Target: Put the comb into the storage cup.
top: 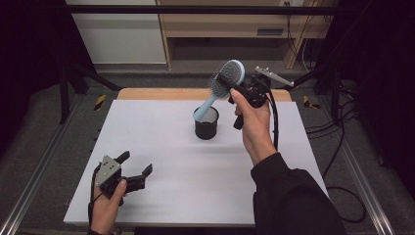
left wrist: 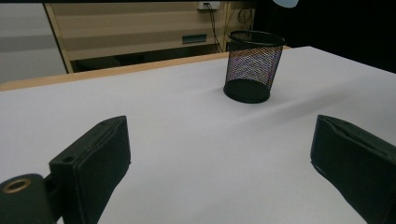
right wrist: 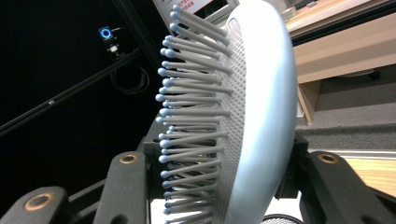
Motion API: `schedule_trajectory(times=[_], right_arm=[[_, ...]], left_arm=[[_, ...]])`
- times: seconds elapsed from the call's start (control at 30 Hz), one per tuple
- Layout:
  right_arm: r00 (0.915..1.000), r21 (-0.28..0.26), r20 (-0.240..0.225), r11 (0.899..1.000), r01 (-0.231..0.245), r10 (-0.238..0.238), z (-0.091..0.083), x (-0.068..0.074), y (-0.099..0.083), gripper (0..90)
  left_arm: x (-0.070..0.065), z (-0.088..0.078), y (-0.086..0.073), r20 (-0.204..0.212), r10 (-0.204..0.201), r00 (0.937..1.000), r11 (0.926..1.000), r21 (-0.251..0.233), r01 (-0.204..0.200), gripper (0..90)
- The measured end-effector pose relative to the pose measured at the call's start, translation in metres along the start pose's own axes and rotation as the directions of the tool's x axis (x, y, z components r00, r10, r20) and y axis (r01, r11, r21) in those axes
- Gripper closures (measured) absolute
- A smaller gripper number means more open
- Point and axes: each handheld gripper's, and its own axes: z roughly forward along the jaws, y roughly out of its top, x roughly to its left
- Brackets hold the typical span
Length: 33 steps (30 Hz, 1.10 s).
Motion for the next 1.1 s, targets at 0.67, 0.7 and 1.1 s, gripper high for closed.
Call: schedule_trajectory(times=[0.67, 0.7, 1.1], right_arm=[[0.9998, -0.026, 0.015, 1.000, -0.013, 0.013, 0.010, -0.004, 0.009, 51.6], [0.9997, -0.025, 0.016, 1.000, -0.015, 0.016, 0.009, -0.004, 0.009, 51.6], [0.9991, -0.055, 0.028, 0.998, -0.030, 0.032, 0.008, -0.012, 0.013, 51.6]], left_arm=[[0.002, -0.002, 0.001, -0.014, 0.003, 0.9999, 1.0000, -0.009, -0.003, 5.0], [0.002, -0.001, 0.001, -0.014, 0.002, 0.9999, 1.0000, -0.009, -0.002, 5.0], [0.002, -0.002, 0.001, -0.018, 0.005, 0.9998, 0.9999, -0.014, -0.006, 4.8]])
